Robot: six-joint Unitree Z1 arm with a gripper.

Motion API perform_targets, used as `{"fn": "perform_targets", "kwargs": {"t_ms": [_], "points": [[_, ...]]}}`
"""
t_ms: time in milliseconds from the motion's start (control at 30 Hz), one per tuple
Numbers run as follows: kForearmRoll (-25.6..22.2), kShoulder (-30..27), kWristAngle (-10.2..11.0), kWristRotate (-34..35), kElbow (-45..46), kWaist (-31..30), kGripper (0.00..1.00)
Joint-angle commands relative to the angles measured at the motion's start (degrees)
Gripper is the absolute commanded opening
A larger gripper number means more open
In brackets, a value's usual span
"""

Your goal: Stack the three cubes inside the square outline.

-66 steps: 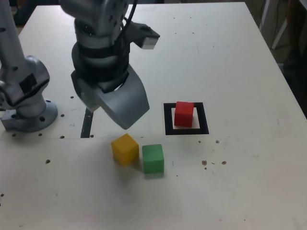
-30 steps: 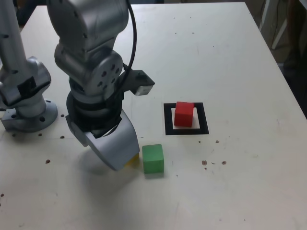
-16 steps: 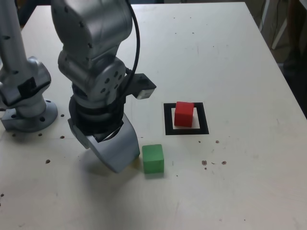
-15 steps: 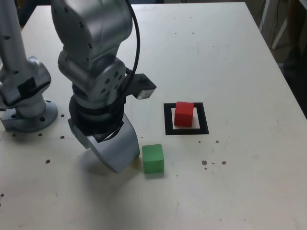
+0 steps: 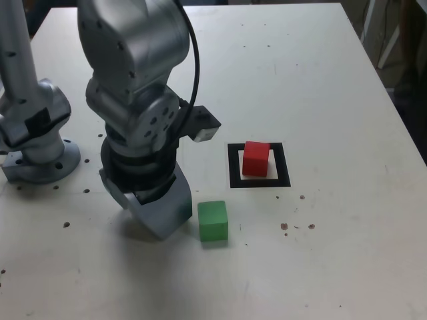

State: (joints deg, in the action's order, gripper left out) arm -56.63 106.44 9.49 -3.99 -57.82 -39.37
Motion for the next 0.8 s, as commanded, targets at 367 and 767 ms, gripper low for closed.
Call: {"fn": "perform_targets", "kwargs": {"t_ms": [367,767], "points": [[0.41,0.13,3.03,-0.42,-0.48,-0.07,0.3],[-6.98,-2.66,3.21,-0.5,-4.06,0.19,0.29]]}}
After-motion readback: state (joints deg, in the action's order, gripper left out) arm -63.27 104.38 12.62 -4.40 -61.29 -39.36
